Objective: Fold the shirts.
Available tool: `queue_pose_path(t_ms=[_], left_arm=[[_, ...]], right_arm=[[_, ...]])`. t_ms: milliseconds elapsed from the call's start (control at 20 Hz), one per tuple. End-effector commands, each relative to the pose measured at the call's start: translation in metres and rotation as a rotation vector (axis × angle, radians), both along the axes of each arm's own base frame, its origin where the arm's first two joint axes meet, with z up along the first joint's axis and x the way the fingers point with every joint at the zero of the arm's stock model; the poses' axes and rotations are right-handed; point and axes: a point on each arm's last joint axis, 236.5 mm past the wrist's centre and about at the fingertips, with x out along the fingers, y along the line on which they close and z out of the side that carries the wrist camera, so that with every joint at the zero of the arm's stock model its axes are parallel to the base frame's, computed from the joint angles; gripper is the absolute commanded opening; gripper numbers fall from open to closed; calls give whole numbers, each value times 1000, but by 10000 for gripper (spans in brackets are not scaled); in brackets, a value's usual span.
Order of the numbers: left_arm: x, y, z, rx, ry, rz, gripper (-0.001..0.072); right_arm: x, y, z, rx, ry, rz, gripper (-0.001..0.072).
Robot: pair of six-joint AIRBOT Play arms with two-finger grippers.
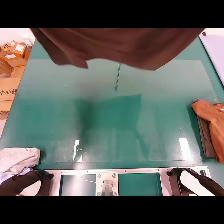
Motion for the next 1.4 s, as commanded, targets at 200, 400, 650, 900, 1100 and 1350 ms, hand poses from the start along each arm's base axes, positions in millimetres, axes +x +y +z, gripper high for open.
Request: queue_pose_path(t_ms=[200, 400, 650, 900, 1100, 1350], left_arm=[[-71, 14, 29, -56, -52, 13, 26], [-29, -5, -61, -77, 174, -10, 27], [33, -29, -215, -163, 328, -13, 27], [84, -46, -386, -281, 498, 41, 27], [111, -58, -470, -241, 712, 43, 27], [151, -45, -414, -206, 731, -1, 193]], right_arm=[[-35, -7, 36, -12, -75, -63, 13], [11, -27, -23, 52, 84, -58, 13], [88, -33, -191, 131, 419, 5, 13], [141, -34, -362, 220, 709, -4, 14], [160, -33, -430, 240, 798, -24, 14], [161, -62, -411, 256, 779, -42, 403]])
